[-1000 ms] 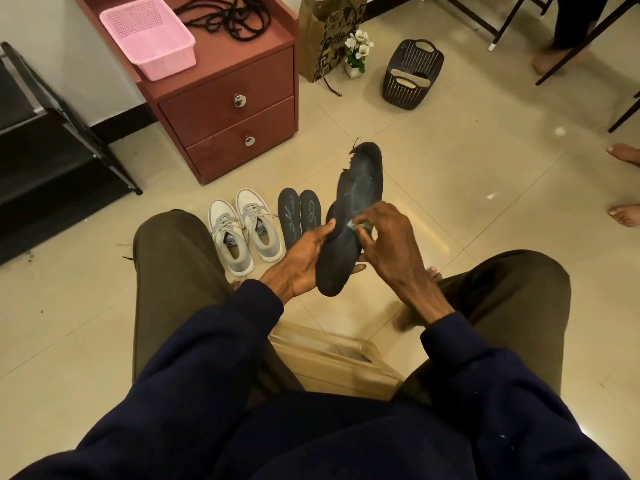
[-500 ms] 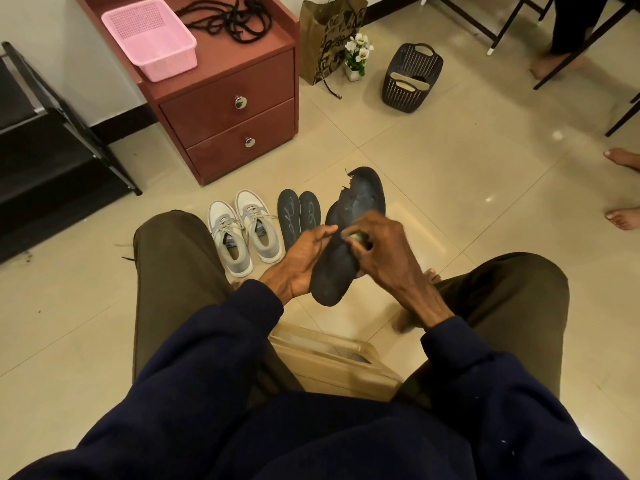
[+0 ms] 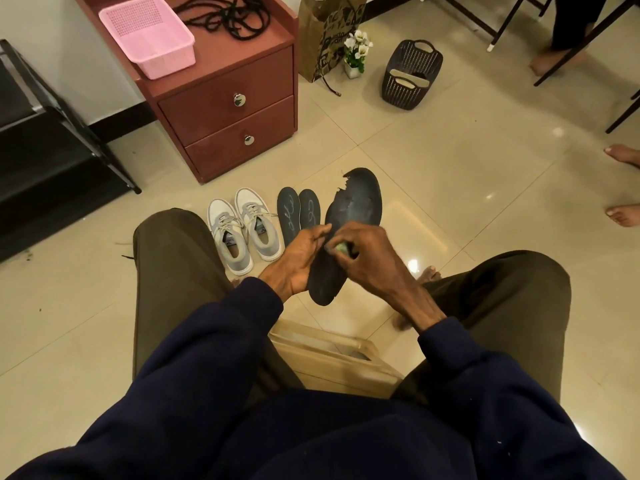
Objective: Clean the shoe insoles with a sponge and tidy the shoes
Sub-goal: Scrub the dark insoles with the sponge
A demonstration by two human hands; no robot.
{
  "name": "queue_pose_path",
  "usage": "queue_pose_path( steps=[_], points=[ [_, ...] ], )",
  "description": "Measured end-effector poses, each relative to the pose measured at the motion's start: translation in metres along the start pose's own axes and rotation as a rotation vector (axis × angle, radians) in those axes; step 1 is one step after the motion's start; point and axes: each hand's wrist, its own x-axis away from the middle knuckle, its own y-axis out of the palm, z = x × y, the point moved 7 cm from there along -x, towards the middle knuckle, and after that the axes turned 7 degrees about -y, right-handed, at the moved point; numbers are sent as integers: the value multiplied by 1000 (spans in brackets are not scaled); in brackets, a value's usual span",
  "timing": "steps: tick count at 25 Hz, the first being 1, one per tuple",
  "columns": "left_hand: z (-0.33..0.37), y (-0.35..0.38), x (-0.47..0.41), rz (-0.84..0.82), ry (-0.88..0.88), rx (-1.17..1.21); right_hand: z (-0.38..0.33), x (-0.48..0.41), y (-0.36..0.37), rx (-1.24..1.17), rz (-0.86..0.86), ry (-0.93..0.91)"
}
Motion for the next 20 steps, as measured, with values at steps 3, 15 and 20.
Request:
queue_pose_path(
  steps=[3, 15, 20],
  points=[
    [-1, -2, -1, 22, -9, 58, 3, -4, 3, 40, -20, -24],
    [-2, 9, 6, -1, -20, 16, 26, -3, -13, 110, 132, 142],
    [-4, 12, 8, -13, -33, 0, 3, -1, -1, 11, 48, 36]
  ],
)
